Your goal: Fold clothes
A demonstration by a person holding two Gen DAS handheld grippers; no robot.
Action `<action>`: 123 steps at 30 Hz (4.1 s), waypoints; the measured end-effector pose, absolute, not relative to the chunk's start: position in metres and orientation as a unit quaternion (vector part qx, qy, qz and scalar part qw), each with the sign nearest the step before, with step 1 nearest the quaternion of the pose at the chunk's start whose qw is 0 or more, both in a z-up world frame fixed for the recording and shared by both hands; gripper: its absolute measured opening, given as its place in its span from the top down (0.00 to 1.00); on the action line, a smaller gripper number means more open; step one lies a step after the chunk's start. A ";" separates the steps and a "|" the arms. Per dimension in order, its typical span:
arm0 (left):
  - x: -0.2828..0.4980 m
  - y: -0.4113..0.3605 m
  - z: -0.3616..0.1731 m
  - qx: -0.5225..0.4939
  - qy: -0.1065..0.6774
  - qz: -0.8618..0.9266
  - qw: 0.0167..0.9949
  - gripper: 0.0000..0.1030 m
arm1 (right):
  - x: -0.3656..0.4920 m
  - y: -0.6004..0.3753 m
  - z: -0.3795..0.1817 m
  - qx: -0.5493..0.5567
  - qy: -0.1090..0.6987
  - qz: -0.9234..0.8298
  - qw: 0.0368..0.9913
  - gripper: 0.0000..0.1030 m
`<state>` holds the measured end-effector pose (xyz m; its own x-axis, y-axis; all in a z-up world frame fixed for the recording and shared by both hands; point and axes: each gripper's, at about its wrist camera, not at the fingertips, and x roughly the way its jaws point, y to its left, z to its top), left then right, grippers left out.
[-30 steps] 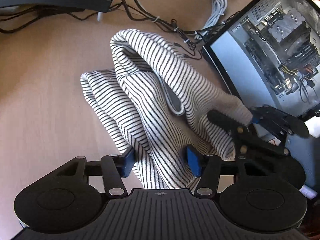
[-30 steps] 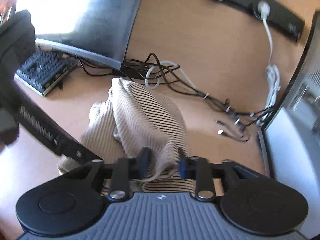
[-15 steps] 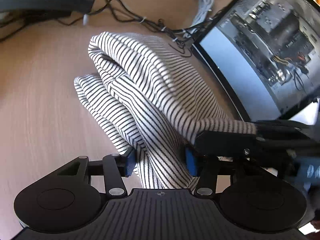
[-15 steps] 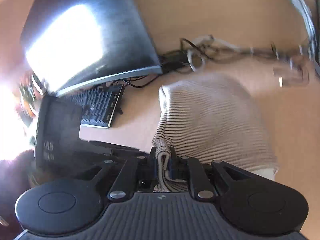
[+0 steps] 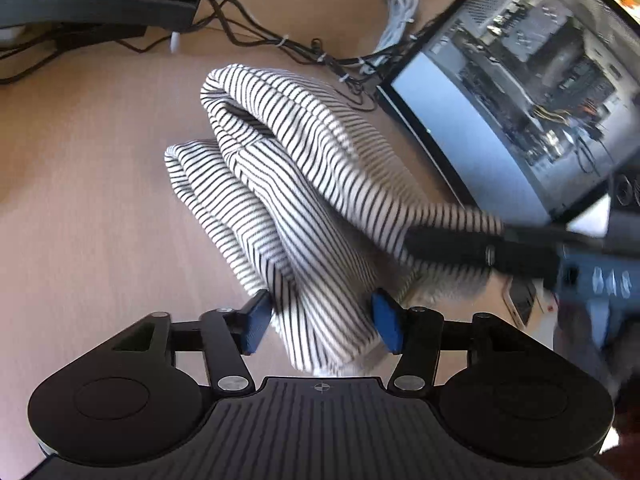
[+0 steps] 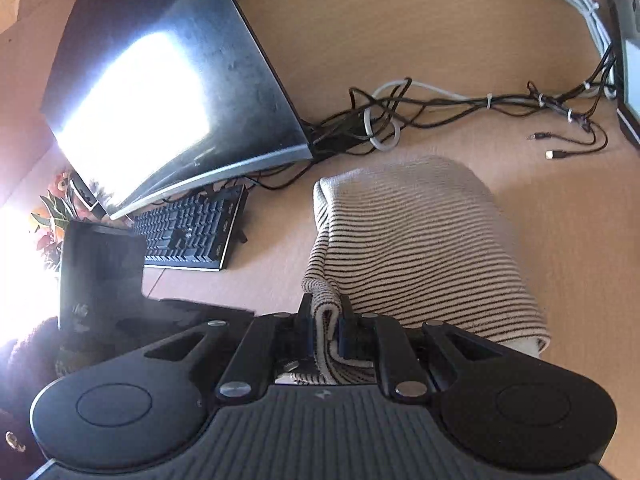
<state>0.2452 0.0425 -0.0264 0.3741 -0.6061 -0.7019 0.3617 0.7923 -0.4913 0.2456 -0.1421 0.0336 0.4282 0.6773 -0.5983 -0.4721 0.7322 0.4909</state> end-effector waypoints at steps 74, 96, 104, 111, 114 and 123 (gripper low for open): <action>0.251 0.052 -0.009 -0.021 0.454 -0.268 0.850 0.29 | 0.379 -0.177 -0.040 0.214 0.503 0.290 0.786 0.15; 0.260 0.066 -0.021 -0.063 0.465 -0.280 0.838 0.23 | 0.293 -0.216 -0.029 0.182 0.477 0.295 0.808 0.17; 0.259 0.071 -0.022 -0.085 0.470 -0.275 0.834 0.23 | 0.248 -0.198 -0.032 0.171 0.472 0.286 0.816 0.37; 0.252 0.076 -0.024 -0.102 0.460 -0.276 0.838 0.23 | 0.231 -0.185 -0.011 0.073 0.466 0.249 0.846 0.47; 0.246 0.072 -0.027 -0.116 0.454 -0.282 0.837 0.24 | 0.233 -0.189 -0.022 0.073 0.484 0.220 0.844 0.45; 0.215 0.054 -0.018 -0.127 0.439 -0.208 0.864 0.26 | 0.250 -0.175 0.020 -0.045 0.419 0.286 0.861 0.11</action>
<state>0.2155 0.0538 -0.0184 0.5269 -0.4721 -0.7067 0.2486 0.8808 -0.4030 0.2501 -0.1754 0.0201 0.4854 0.4558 -0.7461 -0.5305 0.8319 0.1630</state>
